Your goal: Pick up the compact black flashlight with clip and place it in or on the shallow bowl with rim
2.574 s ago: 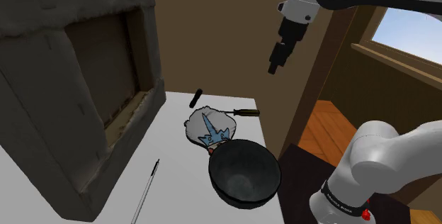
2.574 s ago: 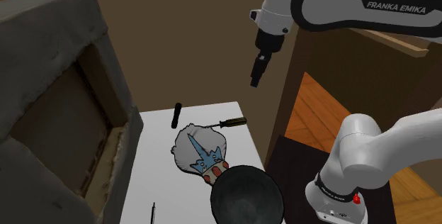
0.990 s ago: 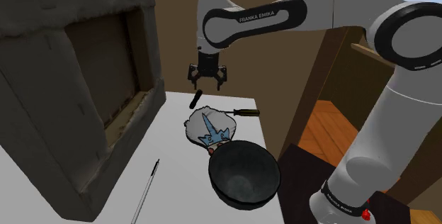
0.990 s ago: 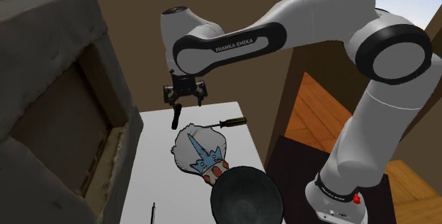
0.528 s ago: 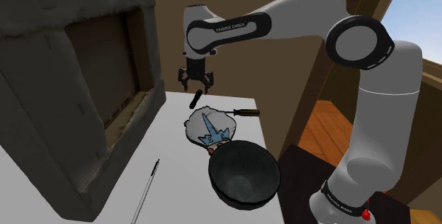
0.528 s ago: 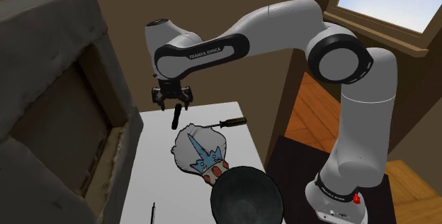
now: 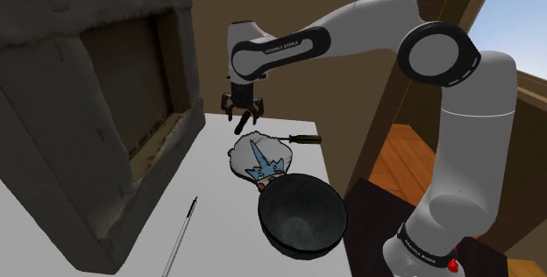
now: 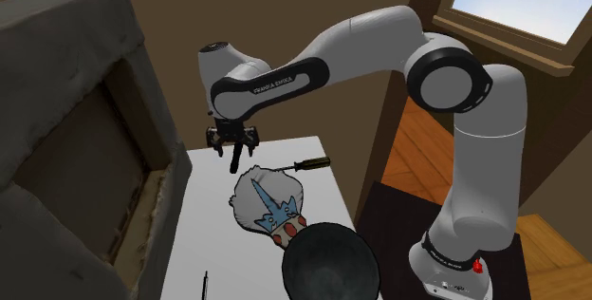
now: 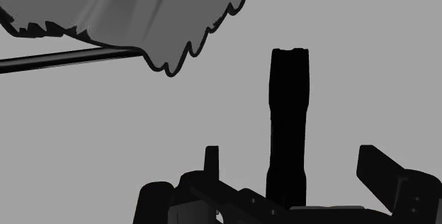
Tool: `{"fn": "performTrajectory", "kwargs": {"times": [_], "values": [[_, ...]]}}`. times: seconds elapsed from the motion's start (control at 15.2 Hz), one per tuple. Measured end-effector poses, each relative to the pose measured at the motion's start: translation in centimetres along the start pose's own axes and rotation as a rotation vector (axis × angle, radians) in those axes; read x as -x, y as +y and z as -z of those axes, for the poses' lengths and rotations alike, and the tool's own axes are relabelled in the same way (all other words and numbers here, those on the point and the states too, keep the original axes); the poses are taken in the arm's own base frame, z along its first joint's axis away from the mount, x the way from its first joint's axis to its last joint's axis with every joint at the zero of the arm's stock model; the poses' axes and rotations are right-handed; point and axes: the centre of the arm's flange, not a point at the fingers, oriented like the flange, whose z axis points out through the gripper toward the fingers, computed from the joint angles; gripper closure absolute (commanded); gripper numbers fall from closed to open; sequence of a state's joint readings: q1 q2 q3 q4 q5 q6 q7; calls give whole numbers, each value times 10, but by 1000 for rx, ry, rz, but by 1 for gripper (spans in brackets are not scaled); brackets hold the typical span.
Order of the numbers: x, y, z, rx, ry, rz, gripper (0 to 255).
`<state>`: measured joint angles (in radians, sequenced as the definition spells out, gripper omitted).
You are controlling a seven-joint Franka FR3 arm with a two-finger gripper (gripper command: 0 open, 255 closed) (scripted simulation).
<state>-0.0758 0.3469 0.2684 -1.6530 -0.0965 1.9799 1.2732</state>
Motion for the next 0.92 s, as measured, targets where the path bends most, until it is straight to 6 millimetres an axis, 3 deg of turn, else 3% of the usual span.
{"fn": "performTrajectory", "kwargs": {"times": [0.33, 0.4, 0.92], "values": [[0, 0, -2, 0, 0, 0, 0], [0, 0, -2, 0, 0, 0, 255], [0, 0, -2, -1, 1, 0, 255]]}}
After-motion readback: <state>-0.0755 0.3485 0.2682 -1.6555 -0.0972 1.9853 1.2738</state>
